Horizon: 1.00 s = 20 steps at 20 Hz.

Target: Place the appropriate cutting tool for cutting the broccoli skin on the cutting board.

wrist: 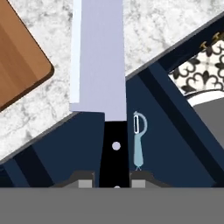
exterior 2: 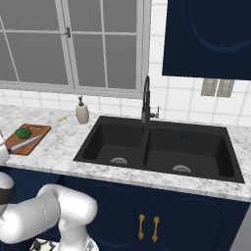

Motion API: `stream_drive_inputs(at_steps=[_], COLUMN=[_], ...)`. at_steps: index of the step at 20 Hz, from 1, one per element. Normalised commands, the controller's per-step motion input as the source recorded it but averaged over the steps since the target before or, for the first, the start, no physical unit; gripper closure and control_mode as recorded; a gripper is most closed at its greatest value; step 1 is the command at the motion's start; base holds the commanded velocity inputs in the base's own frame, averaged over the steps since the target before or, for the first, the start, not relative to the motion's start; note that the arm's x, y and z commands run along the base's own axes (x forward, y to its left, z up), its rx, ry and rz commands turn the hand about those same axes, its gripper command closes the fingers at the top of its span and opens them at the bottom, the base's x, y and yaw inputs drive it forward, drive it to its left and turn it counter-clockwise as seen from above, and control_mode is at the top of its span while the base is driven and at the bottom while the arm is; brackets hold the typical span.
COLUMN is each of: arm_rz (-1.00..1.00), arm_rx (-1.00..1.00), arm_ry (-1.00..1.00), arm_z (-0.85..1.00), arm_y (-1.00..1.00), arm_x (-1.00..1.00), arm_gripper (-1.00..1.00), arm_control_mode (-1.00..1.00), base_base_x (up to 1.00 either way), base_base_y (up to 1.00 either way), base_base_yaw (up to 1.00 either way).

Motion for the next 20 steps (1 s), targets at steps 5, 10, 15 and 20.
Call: stream_drive_inputs(at_steps=[5, 10, 15, 20], arm_rz=[0.07, 0.07, 0.04, 0.05], arm_rx=[0.00, -0.01, -0.05, -0.05], arm_ry=[0.07, 0.02, 0.05, 0.12], arm_z=[-0.36, -0.51, -0.24, 0.00], arm_y=[0.06, 0.47, 0.48, 0.33], arm_x=[0.96, 0.75, 0.51, 0.33], arm_gripper=[1.00, 1.00, 1.00, 1.00], arm_control_mode=[-1.00, -1.00, -1.00, -1.00], base_base_x=[0.00, 0.00, 0.00, 0.00], base_base_y=[0.00, 0.00, 0.00, 0.00], base_base_yaw=[0.00, 0.00, 0.00, 0.00])
